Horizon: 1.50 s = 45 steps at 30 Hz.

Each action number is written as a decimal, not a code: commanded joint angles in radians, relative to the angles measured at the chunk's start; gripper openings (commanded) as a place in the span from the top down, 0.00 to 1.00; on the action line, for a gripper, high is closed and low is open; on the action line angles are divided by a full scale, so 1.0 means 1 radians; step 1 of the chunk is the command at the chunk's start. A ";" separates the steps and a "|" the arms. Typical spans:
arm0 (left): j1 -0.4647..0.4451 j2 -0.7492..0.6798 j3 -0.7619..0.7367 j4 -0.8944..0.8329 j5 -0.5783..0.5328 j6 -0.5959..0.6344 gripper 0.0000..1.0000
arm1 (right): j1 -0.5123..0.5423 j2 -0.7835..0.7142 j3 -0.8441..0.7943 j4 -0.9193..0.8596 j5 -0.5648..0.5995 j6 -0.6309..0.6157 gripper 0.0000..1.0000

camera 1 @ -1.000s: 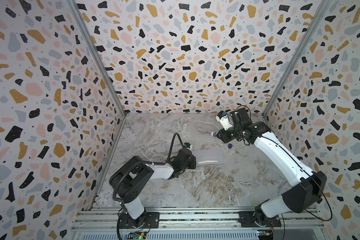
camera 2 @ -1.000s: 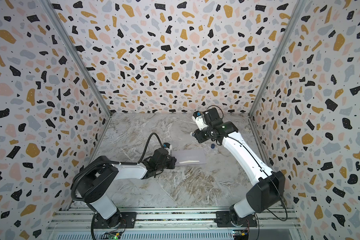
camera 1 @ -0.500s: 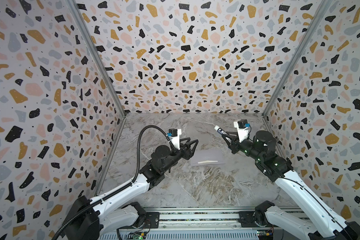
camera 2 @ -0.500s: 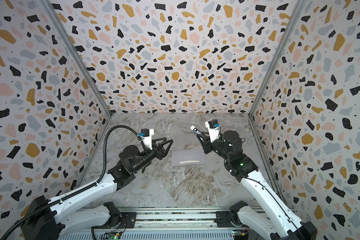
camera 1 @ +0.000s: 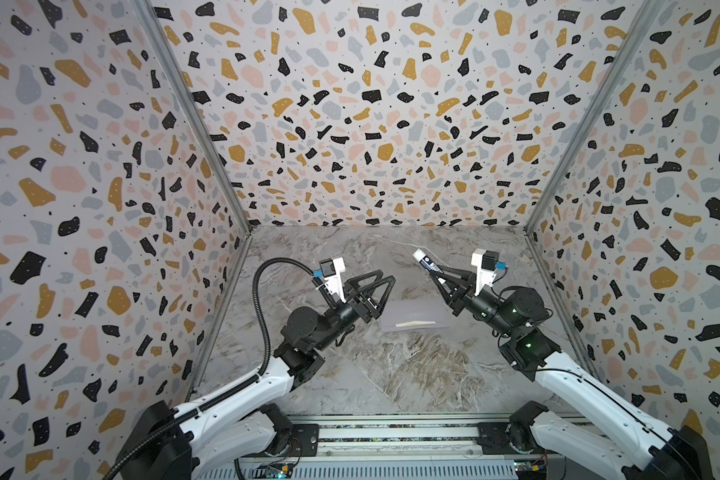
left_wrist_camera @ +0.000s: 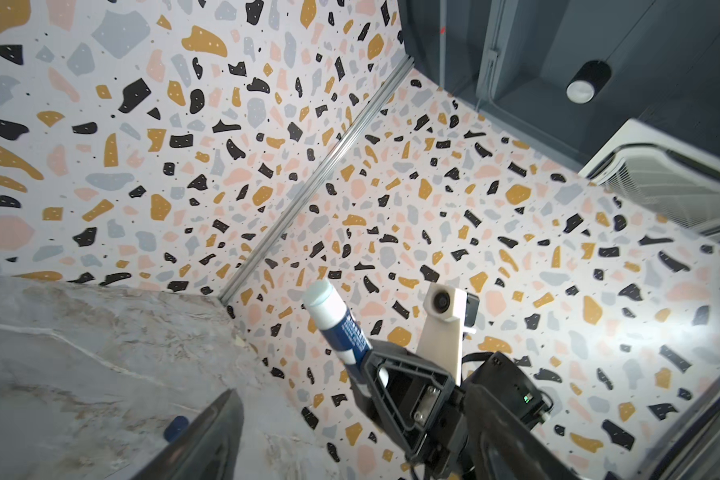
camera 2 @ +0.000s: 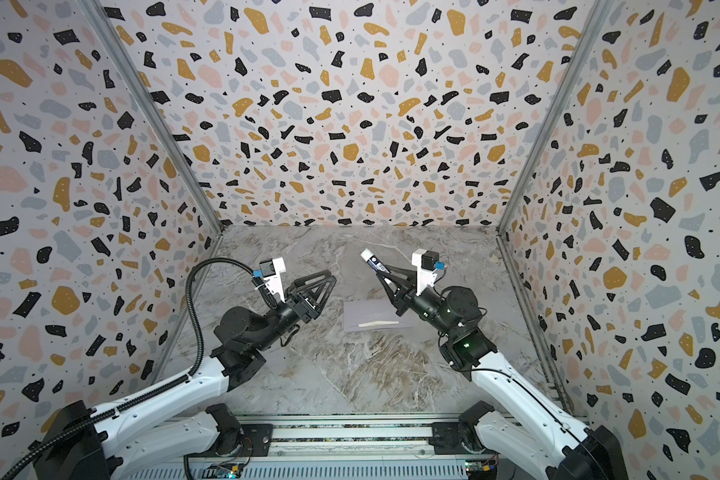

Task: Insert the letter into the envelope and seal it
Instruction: 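Carry the glue stick toward the left gripper while the left gripper rises to meet it, then close the left gripper on the glue stick held by the right gripper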

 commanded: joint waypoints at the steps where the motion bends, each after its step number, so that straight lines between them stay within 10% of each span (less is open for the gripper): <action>1: -0.010 0.030 0.005 0.188 -0.008 -0.145 0.18 | 0.067 0.004 0.003 0.150 0.088 -0.012 1.00; 34: -0.061 0.122 0.081 0.120 -0.070 -0.142 0.53 | 0.248 0.114 0.043 0.180 0.214 -0.058 1.00; 45: -0.061 0.102 0.089 0.044 -0.090 -0.081 0.80 | 0.260 0.124 0.053 0.164 0.227 -0.063 1.00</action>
